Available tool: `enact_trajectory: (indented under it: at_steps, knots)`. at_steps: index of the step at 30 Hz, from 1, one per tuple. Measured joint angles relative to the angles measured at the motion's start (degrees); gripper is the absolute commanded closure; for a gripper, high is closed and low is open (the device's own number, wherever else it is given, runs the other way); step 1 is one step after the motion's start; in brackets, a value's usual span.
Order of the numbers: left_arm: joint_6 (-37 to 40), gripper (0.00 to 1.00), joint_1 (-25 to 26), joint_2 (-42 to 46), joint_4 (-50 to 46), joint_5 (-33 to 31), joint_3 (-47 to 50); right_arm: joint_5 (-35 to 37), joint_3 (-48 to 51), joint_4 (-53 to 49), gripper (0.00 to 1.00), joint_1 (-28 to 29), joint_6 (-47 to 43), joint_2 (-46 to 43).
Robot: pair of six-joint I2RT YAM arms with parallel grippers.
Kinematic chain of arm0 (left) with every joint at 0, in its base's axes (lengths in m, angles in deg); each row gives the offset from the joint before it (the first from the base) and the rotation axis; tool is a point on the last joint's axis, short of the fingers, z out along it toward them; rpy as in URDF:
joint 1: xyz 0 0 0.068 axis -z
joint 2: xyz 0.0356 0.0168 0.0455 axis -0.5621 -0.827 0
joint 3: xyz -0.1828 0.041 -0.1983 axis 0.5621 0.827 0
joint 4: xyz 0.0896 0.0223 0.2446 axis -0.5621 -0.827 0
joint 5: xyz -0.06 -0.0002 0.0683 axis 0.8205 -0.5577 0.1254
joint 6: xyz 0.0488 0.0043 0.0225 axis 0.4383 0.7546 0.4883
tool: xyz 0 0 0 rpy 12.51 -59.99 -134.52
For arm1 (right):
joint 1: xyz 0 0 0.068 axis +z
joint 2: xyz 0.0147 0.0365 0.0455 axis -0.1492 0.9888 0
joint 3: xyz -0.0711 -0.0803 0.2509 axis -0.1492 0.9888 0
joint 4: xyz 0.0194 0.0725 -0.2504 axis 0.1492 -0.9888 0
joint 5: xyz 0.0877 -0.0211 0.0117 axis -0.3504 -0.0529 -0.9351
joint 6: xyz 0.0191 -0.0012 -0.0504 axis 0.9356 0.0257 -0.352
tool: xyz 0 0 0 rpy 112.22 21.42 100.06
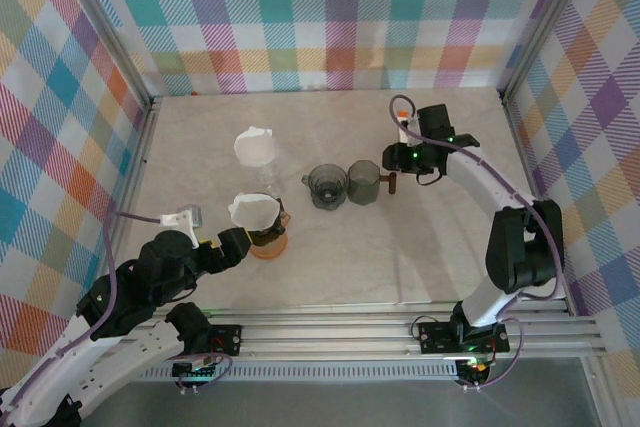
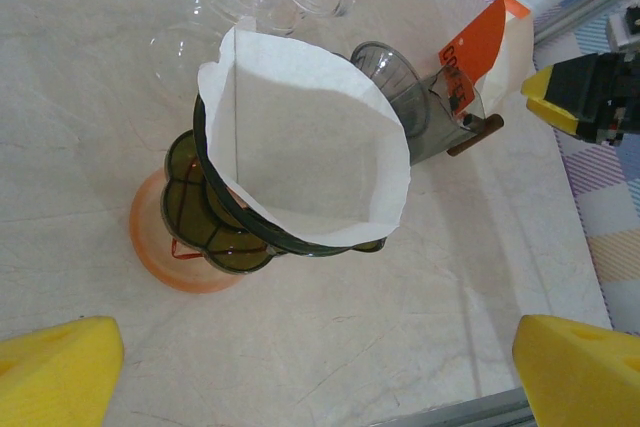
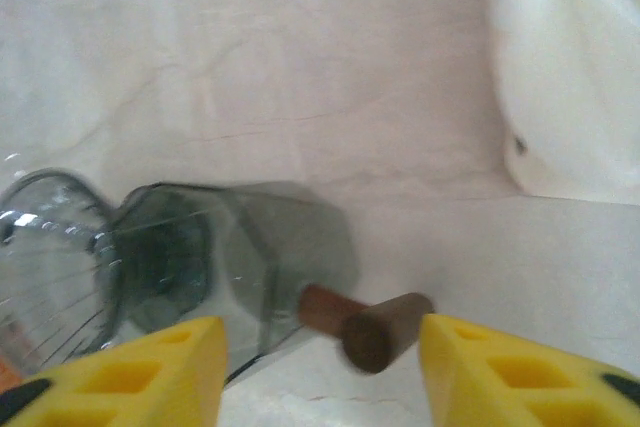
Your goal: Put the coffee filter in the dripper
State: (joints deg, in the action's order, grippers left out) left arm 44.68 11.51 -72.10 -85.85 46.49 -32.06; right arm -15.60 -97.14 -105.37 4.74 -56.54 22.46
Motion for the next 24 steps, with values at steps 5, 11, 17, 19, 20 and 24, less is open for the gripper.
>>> enact_trajectory:
  at_steps: [5, 11, 17, 19, 20, 24]
  knots:
    - [-0.1, 0.00, 0.0, 0.0, 0.0, 0.0, 0.0, 0.8, 0.0, 0.4, 0.66, -1.6, 1.0, 5.1]
    - [-0.1, 0.00, 0.0, -0.6, 0.1, 0.0, 0.0, 0.8, 0.4, 1.3, 0.73, -1.6, 2.3, 7.4]
    - [-0.1, 0.00, 0.0, -0.8, 0.1, 0.0, 0.0, -1.2, 8.7, 5.0, 0.73, -1.4, 4.7, 2.5]
    - [-0.1, 0.00, 0.0, -0.8, 0.1, 0.0, 0.0, -1.5, 11.6, 5.4, 0.73, -0.7, 5.4, 0.1]
    - [-0.1, 0.00, 0.0, -0.7, 0.1, 0.0, 0.0, -1.6, 13.2, 5.4, 0.73, 0.0, 5.8, -1.3]
    - [-0.2, 0.00, 0.0, -0.7, 0.4, 0.3, 0.3, -1.4, 16.9, 5.5, 0.70, 2.4, 7.1, -6.7]
